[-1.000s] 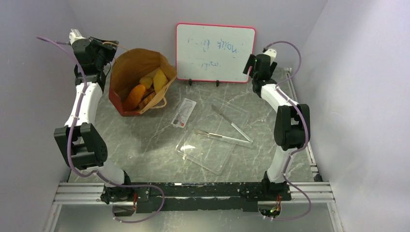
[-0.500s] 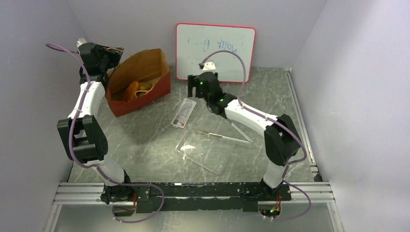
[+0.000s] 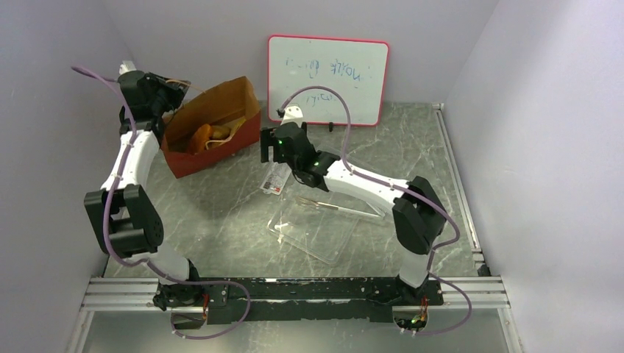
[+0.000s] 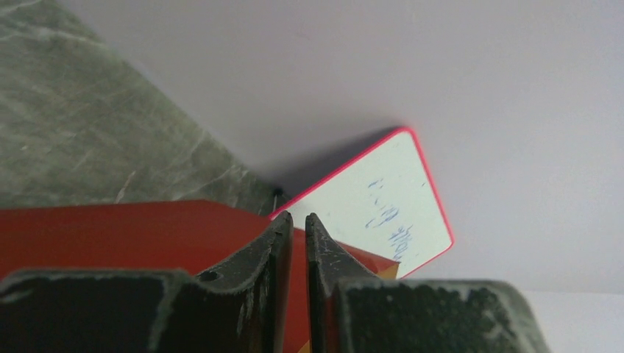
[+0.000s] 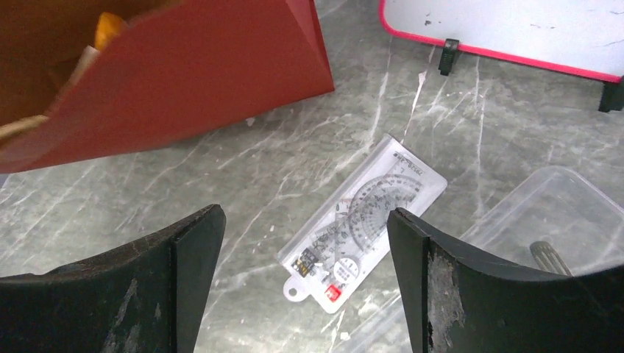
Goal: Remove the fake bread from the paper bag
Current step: Adjust the paper bag at the center of the board.
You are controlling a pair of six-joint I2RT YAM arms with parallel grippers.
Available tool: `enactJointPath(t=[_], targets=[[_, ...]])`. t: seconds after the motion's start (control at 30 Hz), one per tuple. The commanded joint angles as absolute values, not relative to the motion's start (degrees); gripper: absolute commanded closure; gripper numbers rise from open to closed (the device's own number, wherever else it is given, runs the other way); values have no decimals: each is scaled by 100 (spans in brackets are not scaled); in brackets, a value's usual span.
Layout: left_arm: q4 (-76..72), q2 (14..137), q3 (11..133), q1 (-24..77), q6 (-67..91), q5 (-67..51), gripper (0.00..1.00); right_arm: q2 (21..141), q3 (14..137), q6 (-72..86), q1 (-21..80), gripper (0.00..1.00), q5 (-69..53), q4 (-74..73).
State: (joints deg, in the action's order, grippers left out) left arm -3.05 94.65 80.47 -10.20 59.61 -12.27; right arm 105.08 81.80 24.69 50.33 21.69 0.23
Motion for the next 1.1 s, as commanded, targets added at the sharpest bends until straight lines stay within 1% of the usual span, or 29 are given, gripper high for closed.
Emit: enactJointPath(t=[0.0,0.07,0.2,0.43,0.6,0.73,0.83,0.97,1.07], targets=[[-509,8702,7432,-974,5460,-1473,93,9869,8087,2459,5260,18,2708,-100],[-603,8409,7079,-907,5305,-1360,93,9737,8102,2399,5386,18,2824,-226],[-713,7728,6435,-389,5042,-974,93,9510,8088,2348,5634,18,3050,-399],[-781,7070,5606,541,4861,-135,91,9617,8060,2522,5877,18,2836,-488],[-716,6941,5482,755,4821,46,91,9657,7939,2530,5981,17,2958,-711],[-501,6912,5693,756,4577,177,90,9096,7432,2147,5914,15,3307,-899],[-452,6945,5783,756,4435,193,90,8691,7071,1733,5758,10,3376,-1256],[-447,6982,5796,756,4347,255,90,8166,6442,1397,5460,5,2834,-1670],[-464,7017,5821,751,4316,259,90,8024,6209,1219,5376,3,2697,-2052]])
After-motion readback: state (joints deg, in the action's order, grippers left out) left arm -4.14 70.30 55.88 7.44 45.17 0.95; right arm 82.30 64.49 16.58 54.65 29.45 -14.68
